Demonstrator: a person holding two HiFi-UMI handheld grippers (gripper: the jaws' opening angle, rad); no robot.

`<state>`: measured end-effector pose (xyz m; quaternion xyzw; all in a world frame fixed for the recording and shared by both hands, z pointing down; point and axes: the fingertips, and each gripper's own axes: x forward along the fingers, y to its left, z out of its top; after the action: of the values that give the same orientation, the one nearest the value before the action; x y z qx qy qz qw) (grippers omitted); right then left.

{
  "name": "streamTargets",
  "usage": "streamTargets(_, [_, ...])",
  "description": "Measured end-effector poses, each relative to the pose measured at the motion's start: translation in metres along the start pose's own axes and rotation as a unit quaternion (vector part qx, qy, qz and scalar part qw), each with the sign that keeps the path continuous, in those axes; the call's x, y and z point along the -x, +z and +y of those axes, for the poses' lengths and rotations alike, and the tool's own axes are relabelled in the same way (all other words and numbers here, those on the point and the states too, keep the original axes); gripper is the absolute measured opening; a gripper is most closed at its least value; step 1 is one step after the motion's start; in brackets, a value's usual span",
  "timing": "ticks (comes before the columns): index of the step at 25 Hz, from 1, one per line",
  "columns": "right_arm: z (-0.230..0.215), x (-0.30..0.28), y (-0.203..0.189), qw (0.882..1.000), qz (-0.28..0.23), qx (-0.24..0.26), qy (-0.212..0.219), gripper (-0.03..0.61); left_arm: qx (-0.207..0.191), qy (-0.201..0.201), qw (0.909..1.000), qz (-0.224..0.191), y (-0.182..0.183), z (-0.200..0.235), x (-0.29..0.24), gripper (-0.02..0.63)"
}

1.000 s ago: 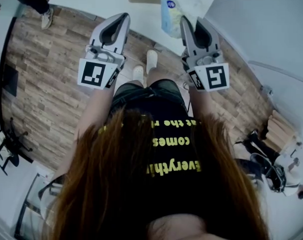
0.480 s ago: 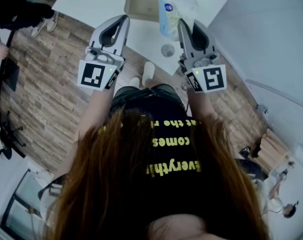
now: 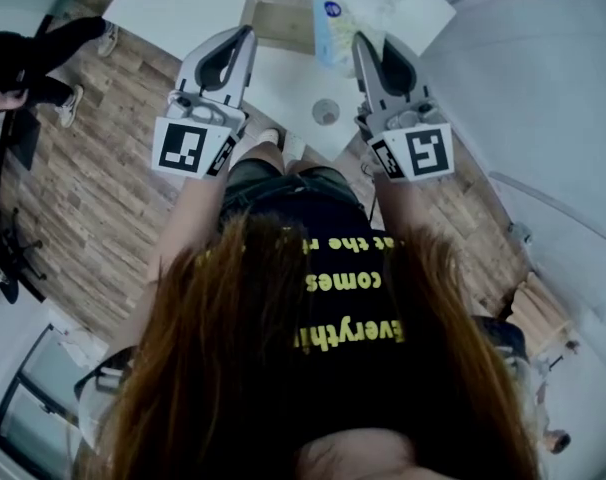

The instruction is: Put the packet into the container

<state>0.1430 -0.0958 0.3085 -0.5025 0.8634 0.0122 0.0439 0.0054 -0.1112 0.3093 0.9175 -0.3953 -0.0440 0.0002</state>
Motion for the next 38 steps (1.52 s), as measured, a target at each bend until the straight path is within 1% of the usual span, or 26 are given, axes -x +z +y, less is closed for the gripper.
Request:
streamTargets(11, [-0.005, -0.012, 0.004, 1.000, 0.005, -0.001, -0.006, 0.067, -0.003, 0.004, 1.0000, 0.002, -0.001, 0.018, -0.012, 0.000])
streamTargets(21, [-0.009, -0.036, -0.006, 1.000, 0.023, -0.001, -0.013, 0.067, 0.002, 0.008, 0.9999, 0.012, -0.006, 0.044, -0.022, 0.000])
streamTargets(25, [-0.008, -0.042, -0.008, 0.999, 0.032, -0.003, -0.015, 0.067, 0.003, 0.000, 1.0000, 0.001, -0.002, 0.048, -0.026, 0.000])
streamTargets(28, [-0.011, -0.047, -0.011, 0.999, 0.040, -0.002, -0.014, 0.067, 0.006, -0.002, 1.0000, 0.001, -0.001, 0.051, -0.030, 0.000])
streamTargets(31, [-0.014, -0.050, -0.018, 0.998, 0.057, 0.000, -0.007, 0.067, 0.008, -0.002, 1.0000, 0.004, -0.003, 0.051, -0.032, 0.000])
streamTargets(35, [-0.025, -0.053, -0.038, 0.996, 0.093, 0.002, 0.009, 0.066, 0.009, 0.002, 0.9999, 0.008, -0.005, 0.046, -0.037, 0.000])
streamTargets(38, [-0.030, -0.071, -0.060, 0.992, 0.126, -0.001, 0.017, 0.066, 0.014, 0.004, 0.9998, 0.012, -0.013, 0.059, -0.035, 0.000])
